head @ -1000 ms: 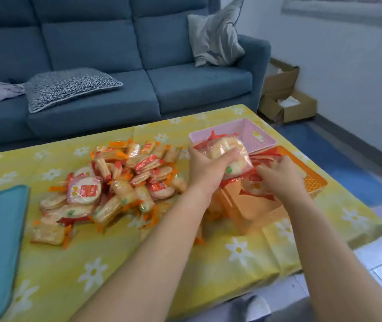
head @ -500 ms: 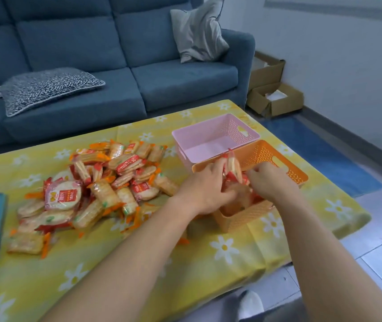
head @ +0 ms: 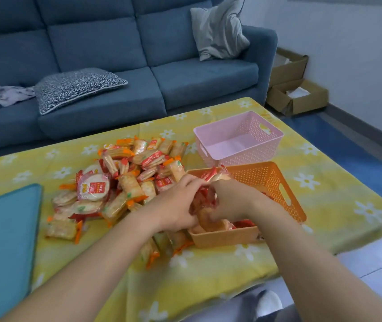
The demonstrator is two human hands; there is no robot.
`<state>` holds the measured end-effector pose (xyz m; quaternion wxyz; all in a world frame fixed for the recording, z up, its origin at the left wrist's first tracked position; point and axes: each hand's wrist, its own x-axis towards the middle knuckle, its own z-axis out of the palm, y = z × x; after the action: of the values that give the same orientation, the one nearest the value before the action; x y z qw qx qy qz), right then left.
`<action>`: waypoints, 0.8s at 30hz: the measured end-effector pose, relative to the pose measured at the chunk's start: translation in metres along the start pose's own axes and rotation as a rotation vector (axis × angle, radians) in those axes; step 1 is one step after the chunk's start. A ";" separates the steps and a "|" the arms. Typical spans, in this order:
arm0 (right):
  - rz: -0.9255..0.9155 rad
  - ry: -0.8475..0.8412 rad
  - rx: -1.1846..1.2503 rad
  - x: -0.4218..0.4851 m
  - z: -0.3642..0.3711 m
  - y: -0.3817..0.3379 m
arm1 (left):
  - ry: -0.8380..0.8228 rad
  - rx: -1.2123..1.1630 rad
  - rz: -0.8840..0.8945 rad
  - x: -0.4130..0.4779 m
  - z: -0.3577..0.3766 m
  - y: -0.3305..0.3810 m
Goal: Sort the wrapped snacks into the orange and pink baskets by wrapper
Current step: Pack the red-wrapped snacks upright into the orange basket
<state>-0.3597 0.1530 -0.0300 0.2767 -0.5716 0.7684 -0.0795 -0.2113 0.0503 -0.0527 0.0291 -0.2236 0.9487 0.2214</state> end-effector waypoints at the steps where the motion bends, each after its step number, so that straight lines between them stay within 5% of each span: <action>1: 0.000 -0.011 -0.021 0.001 -0.001 -0.003 | 0.030 -0.081 -0.009 -0.003 0.001 -0.001; 8: -0.027 0.254 0.484 0.000 -0.027 -0.003 | 0.376 -0.363 -0.002 -0.005 -0.002 0.008; 12: -0.037 0.301 0.796 0.004 -0.028 0.001 | 0.359 -0.365 -0.051 0.000 -0.013 -0.005; 15: -0.078 0.423 0.455 0.018 -0.019 0.007 | 0.420 -0.425 -0.118 -0.005 -0.025 -0.019; 20: -0.180 0.199 -0.009 0.029 0.008 -0.001 | 0.658 -0.878 -0.386 -0.015 -0.046 -0.027; 24: -0.069 0.063 -0.347 0.021 0.004 -0.002 | 0.669 -0.992 -0.485 -0.012 -0.048 -0.027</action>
<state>-0.3595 0.1336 -0.0397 0.1468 -0.6340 0.7588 0.0267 -0.1864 0.0123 -0.0184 -0.3257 -0.4755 0.6141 0.5391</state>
